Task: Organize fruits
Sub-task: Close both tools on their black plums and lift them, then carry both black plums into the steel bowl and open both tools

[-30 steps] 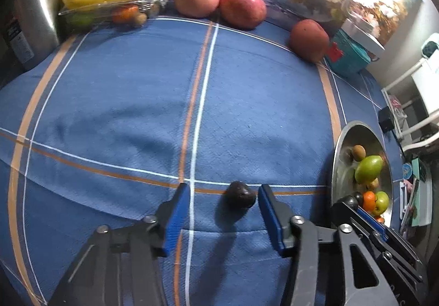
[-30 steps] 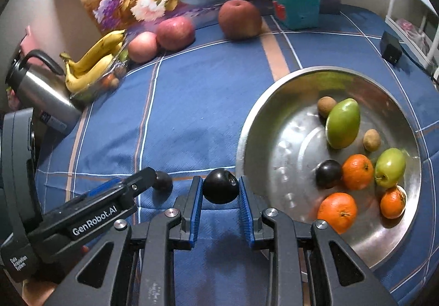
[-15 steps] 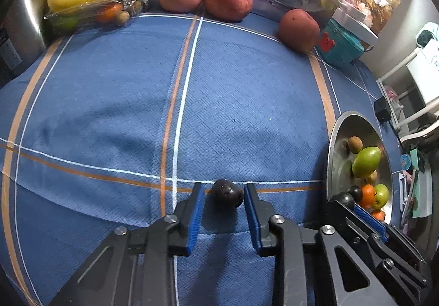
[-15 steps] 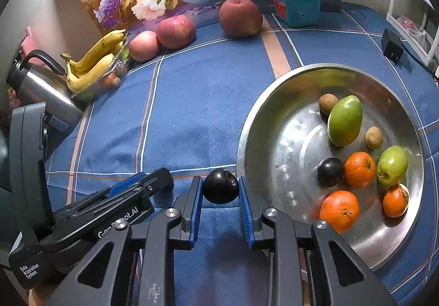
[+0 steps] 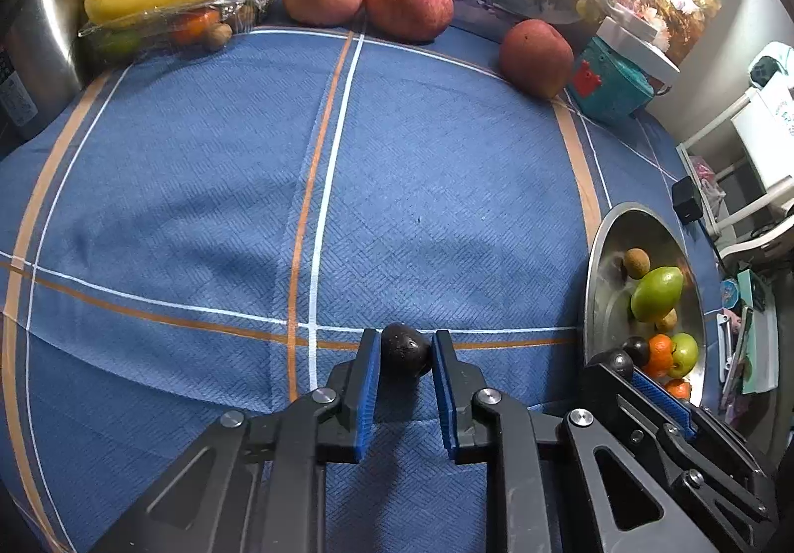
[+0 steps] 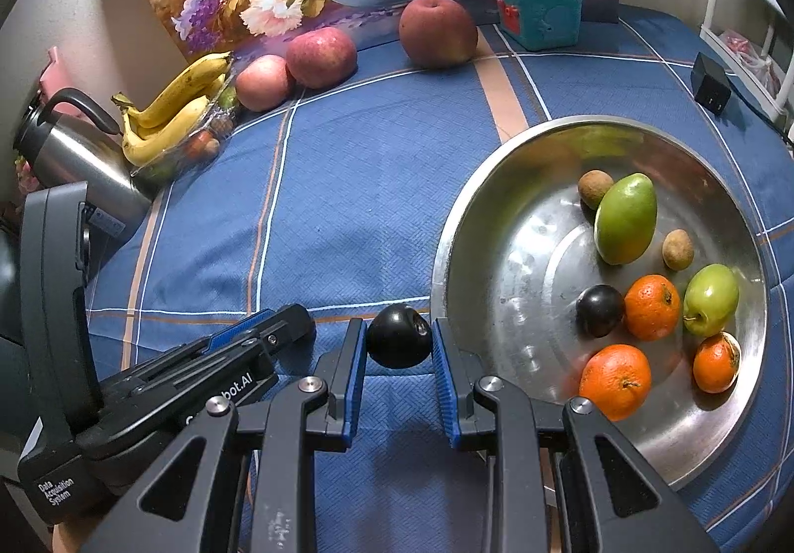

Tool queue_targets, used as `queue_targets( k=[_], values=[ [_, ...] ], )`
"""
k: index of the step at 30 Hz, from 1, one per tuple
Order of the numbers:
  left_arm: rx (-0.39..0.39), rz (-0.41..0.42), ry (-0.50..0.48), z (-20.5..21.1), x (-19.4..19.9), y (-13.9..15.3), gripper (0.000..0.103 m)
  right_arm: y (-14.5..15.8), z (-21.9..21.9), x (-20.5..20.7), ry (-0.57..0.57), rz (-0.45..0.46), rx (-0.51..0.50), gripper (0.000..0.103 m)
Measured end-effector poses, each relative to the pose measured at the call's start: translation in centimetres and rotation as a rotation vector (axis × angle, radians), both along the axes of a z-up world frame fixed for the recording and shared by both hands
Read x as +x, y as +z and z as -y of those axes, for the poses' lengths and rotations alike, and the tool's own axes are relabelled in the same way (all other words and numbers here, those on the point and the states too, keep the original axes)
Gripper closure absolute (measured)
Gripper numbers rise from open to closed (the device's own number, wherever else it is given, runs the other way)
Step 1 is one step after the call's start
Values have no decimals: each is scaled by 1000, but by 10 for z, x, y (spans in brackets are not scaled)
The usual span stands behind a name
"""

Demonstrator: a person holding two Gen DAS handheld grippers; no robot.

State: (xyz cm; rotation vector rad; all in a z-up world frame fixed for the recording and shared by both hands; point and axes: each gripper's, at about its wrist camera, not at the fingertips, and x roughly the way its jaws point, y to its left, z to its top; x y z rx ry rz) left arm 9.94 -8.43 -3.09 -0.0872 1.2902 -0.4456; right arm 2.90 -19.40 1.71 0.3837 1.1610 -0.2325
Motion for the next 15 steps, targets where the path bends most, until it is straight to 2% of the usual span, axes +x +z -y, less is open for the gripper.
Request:
queue_targets(
  k=[8, 15],
  values=[
    [-24, 30, 9, -9, -2, 15, 81, 2, 1, -1, -1, 6, 2, 76],
    [-59, 87, 8, -8, -6, 40, 81, 7, 11, -4, -29, 21, 15, 76]
  ],
)
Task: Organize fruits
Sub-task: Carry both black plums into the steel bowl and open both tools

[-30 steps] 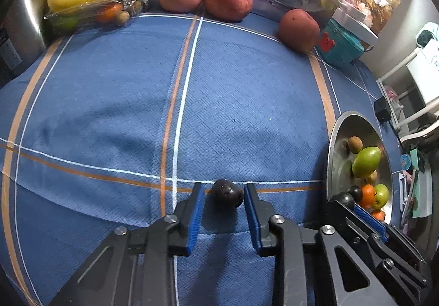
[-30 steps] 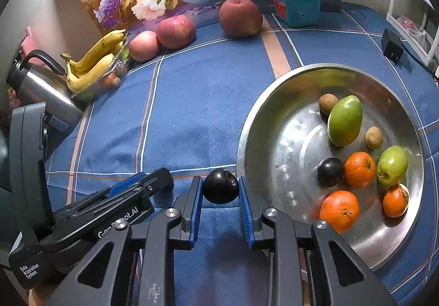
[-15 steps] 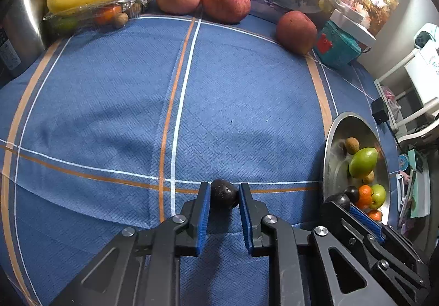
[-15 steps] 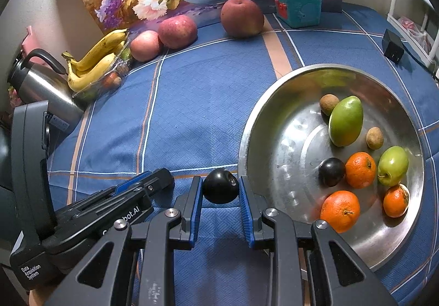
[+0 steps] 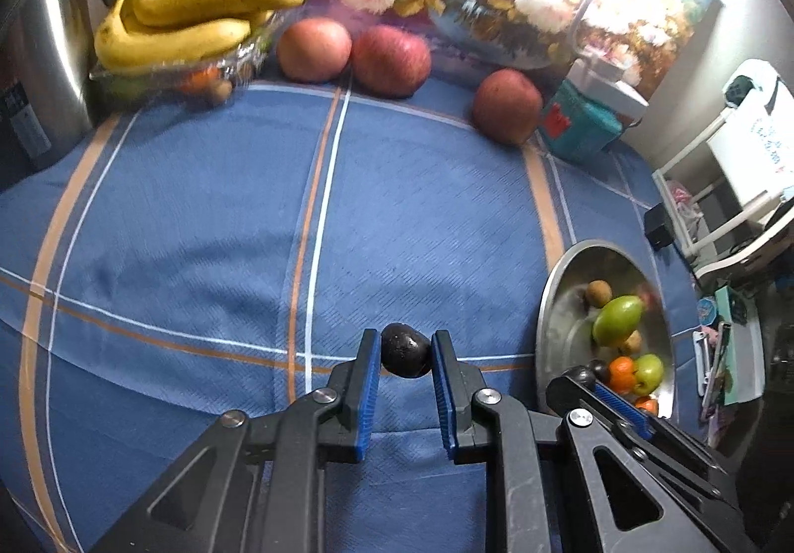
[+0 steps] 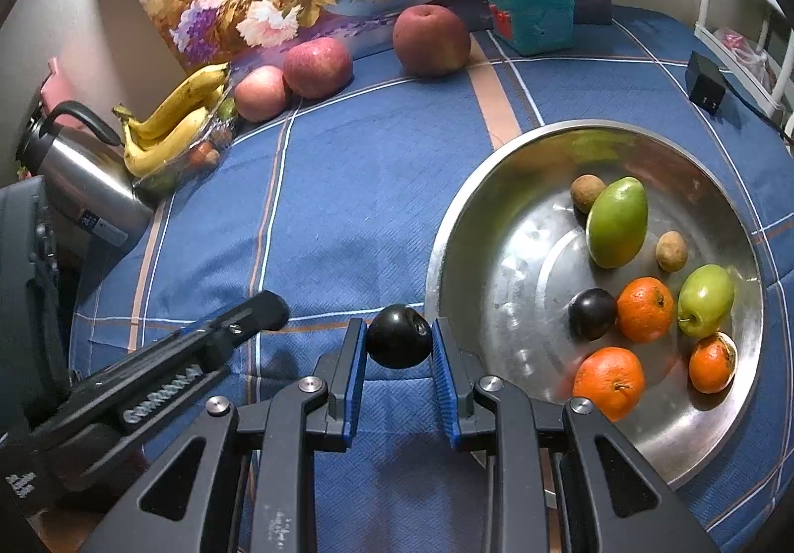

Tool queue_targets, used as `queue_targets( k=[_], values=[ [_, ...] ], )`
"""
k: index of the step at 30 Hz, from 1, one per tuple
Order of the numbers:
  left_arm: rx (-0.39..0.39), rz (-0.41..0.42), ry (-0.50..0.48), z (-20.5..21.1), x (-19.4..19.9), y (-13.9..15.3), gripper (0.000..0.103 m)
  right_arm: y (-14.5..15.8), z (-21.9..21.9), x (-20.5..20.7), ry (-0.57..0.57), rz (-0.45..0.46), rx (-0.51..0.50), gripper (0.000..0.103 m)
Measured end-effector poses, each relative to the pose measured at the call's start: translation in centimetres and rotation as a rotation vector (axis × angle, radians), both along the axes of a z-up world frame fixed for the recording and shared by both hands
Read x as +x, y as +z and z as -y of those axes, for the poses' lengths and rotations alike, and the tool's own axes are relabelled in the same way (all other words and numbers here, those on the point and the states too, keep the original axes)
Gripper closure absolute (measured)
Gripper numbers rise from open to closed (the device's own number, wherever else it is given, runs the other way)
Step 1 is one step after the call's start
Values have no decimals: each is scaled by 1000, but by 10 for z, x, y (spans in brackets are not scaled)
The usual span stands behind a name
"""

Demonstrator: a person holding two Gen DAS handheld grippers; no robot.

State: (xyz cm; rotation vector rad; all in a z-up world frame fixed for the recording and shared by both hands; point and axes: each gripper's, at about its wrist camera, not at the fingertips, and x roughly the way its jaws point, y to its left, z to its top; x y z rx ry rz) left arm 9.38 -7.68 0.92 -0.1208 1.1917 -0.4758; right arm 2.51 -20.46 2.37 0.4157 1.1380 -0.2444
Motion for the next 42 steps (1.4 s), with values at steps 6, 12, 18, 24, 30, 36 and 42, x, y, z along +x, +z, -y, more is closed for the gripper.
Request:
queue_targets(
  k=[6, 12, 18, 24, 30, 36, 42],
  values=[
    [-15, 32, -48, 17, -8, 14, 81, 2, 21, -8, -78, -16, -30, 76],
    [-6, 57, -143, 48, -25, 22, 81, 8, 54, -27, -198, -19, -52, 76],
    [12, 67, -249, 81, -46, 20, 81, 14, 73, -39, -262, -6, -48, 75],
    [57, 80, -328, 106, -64, 11, 81, 14, 81, -44, -281, -18, -41, 75],
    [71, 75, -342, 112, -66, 6, 80, 8, 81, -44, -278, -42, -27, 75],
    [72, 67, -339, 112, -65, 3, 79, 6, 78, -42, -269, -51, -22, 75],
    [97, 63, -348, 115, -66, 0, 78, 4, 76, -40, -260, -59, -26, 73]
  ],
)
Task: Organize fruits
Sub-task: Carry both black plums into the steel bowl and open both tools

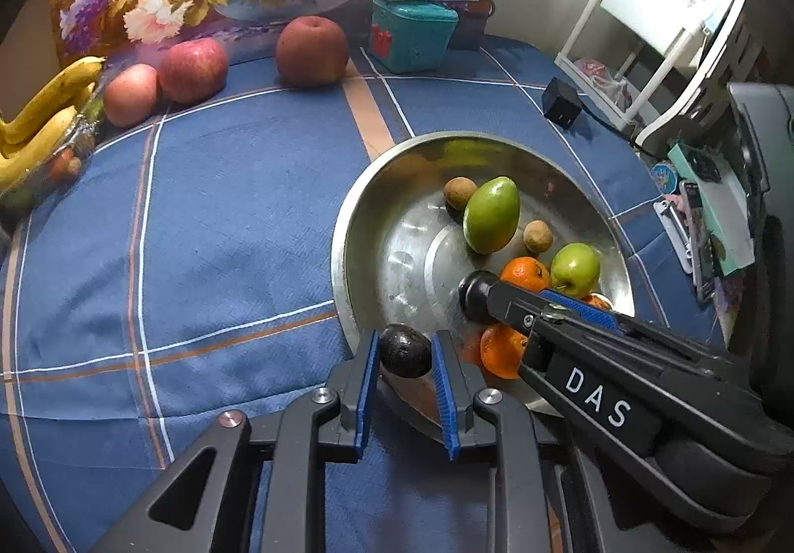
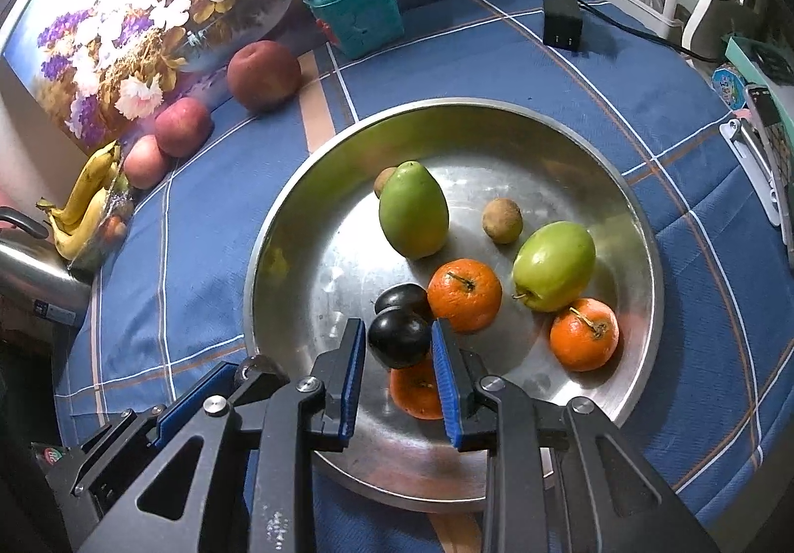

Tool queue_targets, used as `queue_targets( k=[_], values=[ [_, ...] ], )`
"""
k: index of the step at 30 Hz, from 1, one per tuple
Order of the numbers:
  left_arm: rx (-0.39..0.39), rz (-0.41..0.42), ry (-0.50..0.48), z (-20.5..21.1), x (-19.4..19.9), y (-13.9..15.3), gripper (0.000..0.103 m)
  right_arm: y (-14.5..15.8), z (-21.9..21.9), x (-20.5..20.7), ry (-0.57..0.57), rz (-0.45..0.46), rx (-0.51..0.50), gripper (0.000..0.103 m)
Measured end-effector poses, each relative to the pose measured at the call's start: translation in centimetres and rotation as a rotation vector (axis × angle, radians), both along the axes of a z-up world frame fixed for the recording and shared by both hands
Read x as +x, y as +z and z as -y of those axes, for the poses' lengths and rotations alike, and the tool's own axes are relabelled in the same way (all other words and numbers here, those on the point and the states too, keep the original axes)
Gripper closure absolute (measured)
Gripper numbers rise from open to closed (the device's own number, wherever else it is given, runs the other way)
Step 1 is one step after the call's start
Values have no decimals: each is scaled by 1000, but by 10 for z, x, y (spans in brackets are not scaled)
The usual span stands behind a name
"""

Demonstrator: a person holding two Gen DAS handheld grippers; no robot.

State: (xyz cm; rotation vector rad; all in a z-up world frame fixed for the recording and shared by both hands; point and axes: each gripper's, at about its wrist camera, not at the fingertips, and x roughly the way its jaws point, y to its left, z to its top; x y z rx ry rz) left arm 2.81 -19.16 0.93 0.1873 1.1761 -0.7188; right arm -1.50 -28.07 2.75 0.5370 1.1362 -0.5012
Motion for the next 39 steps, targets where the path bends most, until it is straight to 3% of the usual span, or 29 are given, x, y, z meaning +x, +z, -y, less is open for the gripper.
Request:
queue_targets(
  k=[14, 27, 37, 39],
  values=[
    [26, 13, 33, -6, 4, 1, 63, 2, -2, 1, 3, 3, -8, 73],
    [100, 2, 196, -38, 30, -9, 46, 1, -1, 2, 7, -2, -10, 73],
    [196, 63, 319, -69, 47, -13, 15, -2, -12, 11, 54, -36, -38, 73],
    [204, 66, 331, -74, 48, -15, 10, -3, -15, 13, 64, -46, -51, 62]
  ],
)
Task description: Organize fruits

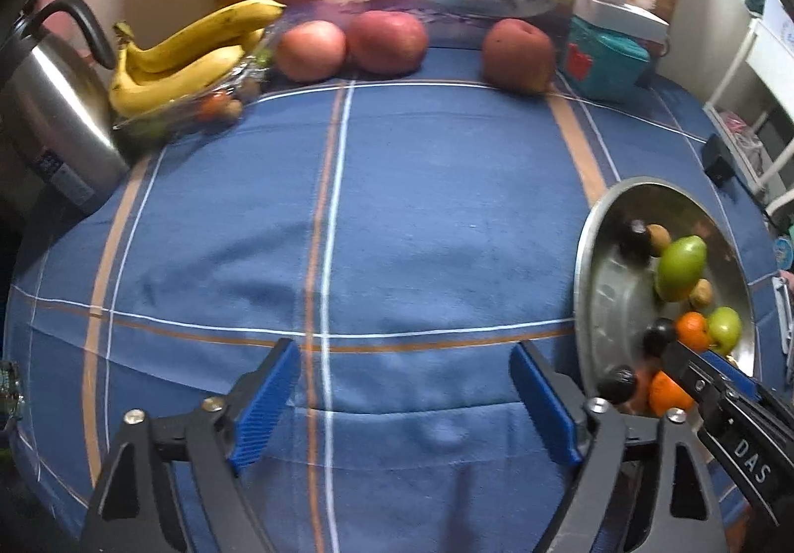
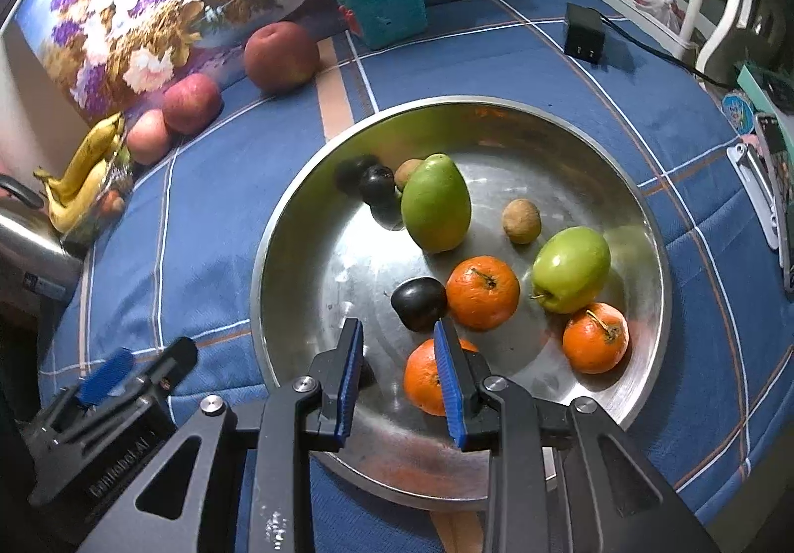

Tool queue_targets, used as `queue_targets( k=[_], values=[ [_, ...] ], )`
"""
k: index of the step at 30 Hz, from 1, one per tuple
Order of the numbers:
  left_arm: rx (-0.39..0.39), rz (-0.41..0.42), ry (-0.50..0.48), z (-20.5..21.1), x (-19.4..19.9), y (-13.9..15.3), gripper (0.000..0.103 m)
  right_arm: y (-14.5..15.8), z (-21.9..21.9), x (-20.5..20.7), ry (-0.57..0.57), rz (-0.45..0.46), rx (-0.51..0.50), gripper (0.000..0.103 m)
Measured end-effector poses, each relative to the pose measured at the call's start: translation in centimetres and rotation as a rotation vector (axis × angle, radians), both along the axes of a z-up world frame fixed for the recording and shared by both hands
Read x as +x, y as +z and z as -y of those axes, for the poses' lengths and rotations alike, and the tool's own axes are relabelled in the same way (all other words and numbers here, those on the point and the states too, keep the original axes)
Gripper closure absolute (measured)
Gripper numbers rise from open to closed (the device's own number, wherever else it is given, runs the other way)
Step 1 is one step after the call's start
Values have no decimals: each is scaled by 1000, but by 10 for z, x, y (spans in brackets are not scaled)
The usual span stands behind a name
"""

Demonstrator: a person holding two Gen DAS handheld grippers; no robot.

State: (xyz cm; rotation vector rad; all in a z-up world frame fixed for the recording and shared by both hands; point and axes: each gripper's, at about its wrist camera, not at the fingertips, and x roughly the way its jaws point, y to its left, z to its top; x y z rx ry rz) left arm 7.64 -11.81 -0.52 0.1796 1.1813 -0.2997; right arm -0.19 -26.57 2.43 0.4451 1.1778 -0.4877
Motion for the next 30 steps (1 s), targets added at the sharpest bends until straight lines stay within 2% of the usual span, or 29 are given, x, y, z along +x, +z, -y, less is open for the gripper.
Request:
queue_targets(
  k=[4, 6, 12, 13, 14, 15, 17, 19, 24, 30],
  values=[
    [16, 10, 13, -3, 3, -2, 2, -2, -6, 4, 24, -13, -29, 55],
    [32, 18, 16, -3, 4, -2, 2, -3, -9, 5, 35, -22, -48, 43],
    [52, 39, 59, -7, 6, -2, 2, -4, -12, 9, 60, -35, -82, 35],
    [57, 44, 70, -9, 7, -1, 2, -4, -12, 9, 64, -34, -88, 33],
    [64, 47, 85, -12, 8, -1, 2, -3, -13, 10, 67, -32, -94, 24],
    [66, 48, 95, -14, 8, -1, 2, -3, -13, 10, 71, -28, -101, 20],
    [63, 49, 118, -20, 11, -2, 2, -1, -15, 10, 82, -21, -120, 16],
    [79, 50, 144, -24, 12, -3, 2, -1, -17, 12, 97, -19, -139, 14],
    [203, 80, 184, -26, 15, -7, 2, -2, -23, 14, 117, -24, -155, 14],
    [230, 65, 188, -27, 15, -13, 2, -4, -25, 15, 125, -34, -160, 14]
  ],
)
